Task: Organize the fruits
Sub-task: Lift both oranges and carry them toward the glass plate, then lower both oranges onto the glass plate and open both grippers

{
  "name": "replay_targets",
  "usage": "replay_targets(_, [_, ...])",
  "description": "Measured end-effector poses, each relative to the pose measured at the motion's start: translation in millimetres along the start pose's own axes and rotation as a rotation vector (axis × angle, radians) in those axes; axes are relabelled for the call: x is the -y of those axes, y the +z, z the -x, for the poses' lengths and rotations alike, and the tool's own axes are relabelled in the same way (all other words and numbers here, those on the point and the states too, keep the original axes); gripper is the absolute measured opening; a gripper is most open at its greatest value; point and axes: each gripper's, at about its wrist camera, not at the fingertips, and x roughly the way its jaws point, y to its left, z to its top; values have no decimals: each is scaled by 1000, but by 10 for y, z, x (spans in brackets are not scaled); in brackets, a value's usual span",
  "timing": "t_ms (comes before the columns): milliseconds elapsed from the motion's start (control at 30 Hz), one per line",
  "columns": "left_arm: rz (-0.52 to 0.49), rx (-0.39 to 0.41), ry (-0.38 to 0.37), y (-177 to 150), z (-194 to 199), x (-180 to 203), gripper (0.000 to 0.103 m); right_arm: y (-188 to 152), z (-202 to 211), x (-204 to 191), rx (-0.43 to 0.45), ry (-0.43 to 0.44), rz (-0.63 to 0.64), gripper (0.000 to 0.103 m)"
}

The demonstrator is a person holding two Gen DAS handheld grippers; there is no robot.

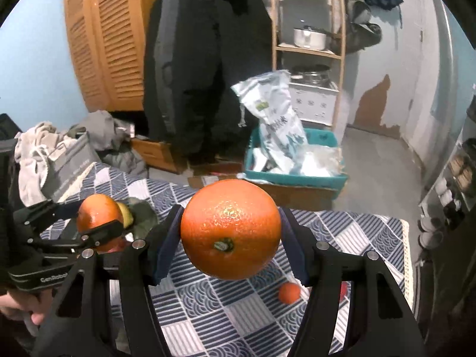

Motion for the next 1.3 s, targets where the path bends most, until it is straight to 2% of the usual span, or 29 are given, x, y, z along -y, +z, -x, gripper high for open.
replay_targets(733, [137,-17,87,-166,12,-901,68,217,-606,-721,-84,139,19,64])
replay_targets(967, [181,-59,119,-249,-134,-1174,68,268,-871,-958,-118,158,41,64])
replay_targets(1300, [242,-148,149,-488,-469,-1525,68,70,-1500,-1360,-252,213,71,64])
